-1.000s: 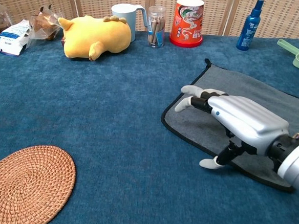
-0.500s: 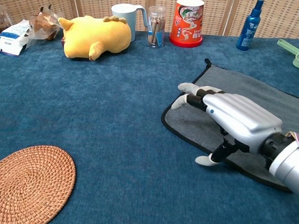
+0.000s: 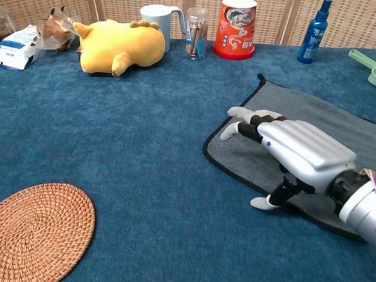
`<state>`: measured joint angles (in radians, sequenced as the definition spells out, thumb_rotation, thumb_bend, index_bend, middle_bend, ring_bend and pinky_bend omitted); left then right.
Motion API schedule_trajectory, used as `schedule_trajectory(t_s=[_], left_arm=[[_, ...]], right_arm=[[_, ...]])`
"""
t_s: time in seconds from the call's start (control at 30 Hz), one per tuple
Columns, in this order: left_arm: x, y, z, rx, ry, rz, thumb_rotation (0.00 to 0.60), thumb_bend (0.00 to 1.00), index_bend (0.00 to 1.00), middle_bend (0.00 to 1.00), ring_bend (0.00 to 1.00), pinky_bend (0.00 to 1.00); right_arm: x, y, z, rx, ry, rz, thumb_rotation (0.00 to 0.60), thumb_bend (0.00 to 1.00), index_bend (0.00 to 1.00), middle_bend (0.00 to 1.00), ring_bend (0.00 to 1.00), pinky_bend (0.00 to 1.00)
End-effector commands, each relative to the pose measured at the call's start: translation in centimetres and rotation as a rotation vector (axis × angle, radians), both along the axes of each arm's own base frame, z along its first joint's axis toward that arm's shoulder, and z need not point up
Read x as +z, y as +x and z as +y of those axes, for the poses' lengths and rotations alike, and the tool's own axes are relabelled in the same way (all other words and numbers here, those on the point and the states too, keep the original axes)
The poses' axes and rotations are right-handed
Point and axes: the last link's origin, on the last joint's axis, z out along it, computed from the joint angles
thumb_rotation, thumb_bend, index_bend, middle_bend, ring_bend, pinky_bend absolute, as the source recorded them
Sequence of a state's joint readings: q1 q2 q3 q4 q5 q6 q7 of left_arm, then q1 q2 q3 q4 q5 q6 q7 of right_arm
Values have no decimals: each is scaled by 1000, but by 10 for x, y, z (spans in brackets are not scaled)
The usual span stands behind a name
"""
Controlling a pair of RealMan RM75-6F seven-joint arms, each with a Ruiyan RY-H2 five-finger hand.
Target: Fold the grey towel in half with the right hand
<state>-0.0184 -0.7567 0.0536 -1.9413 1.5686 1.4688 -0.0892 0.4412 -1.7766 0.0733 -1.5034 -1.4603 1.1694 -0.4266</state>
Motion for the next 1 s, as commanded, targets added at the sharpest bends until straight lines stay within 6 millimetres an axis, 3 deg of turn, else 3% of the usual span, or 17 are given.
schedule_trajectory(t_s=[0.03, 0.2, 0.3, 0.53, 0.7, 1.0], left_arm=[[0, 0, 0, 0, 0, 1, 600, 156, 0, 0, 0, 0], [-1, 0, 0, 1, -5, 3, 600, 157, 0, 0, 0, 0], [-2, 0, 0, 2, -5, 4, 600, 156, 0, 0, 0, 0], [-2, 0, 0, 3, -7, 3, 600, 156, 0, 0, 0, 0], [-3, 0, 0, 4, -11, 5, 600, 156, 0, 0, 0, 0], [-1, 0, 0, 2, -7, -1, 600, 157, 0, 0, 0, 0]], right_arm=[[1, -1, 0, 4, -6, 4, 600, 133, 221, 0, 0, 0], [1, -4, -1, 12, -28, 22, 600, 306, 237, 0, 0, 0], [1, -7, -2, 13, -38, 36, 600, 357, 242, 0, 0, 0], [1, -10, 1, 8, -29, 44, 600, 342, 220, 0, 0, 0], [5, -8, 7, 29, -21, 45, 600, 272, 162, 0, 0, 0], [5, -15, 7, 14, -11, 95, 600, 279, 144, 0, 0, 0]])
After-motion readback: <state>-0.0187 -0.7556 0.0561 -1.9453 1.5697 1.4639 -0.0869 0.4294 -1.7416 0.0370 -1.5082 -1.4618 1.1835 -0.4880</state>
